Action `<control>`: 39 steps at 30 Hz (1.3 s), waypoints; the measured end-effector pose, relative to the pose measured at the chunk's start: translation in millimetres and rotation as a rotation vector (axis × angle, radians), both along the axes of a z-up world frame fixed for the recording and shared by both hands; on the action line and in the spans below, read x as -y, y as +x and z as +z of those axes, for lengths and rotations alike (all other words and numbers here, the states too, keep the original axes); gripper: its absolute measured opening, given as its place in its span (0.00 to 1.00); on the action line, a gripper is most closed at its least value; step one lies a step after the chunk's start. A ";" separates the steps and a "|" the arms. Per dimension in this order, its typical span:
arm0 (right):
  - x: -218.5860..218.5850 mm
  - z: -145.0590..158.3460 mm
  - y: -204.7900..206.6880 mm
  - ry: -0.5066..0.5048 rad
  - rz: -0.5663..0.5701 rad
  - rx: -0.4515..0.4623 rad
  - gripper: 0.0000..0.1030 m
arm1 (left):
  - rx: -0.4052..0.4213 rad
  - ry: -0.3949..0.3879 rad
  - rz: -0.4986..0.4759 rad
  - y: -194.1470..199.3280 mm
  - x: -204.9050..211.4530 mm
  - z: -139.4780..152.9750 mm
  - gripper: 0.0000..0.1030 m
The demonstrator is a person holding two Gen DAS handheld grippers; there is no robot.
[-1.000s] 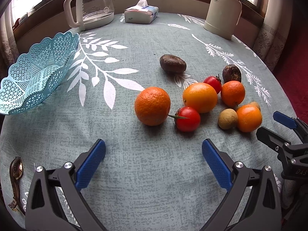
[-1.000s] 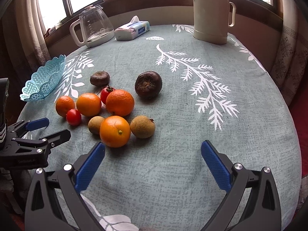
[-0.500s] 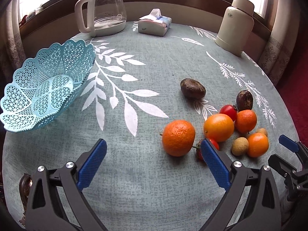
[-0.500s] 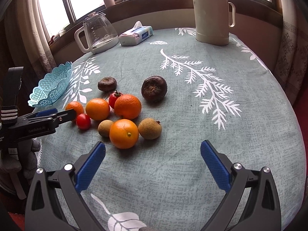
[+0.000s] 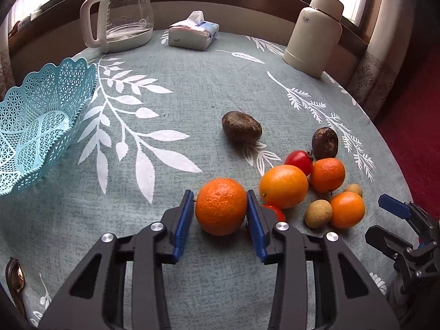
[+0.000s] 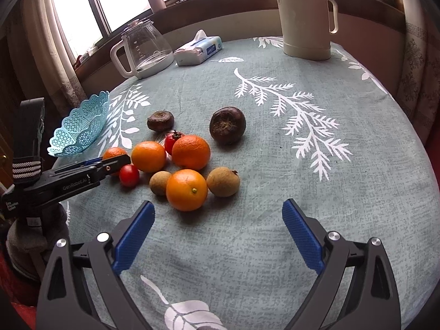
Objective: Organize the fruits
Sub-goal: 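Grasp the tangerine with the left gripper, then carry the tangerine into the blue basket and open the left gripper while the right gripper grasps an orange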
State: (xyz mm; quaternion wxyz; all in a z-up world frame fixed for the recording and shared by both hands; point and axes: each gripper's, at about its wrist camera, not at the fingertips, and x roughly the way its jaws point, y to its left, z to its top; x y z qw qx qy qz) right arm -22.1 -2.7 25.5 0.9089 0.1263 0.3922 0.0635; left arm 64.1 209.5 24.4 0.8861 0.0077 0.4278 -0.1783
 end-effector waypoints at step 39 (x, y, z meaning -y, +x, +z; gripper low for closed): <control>-29.8 1.2 16.3 0.030 -0.057 -0.032 0.41 | 0.166 -0.018 0.115 -25.7 -53.7 44.2 0.38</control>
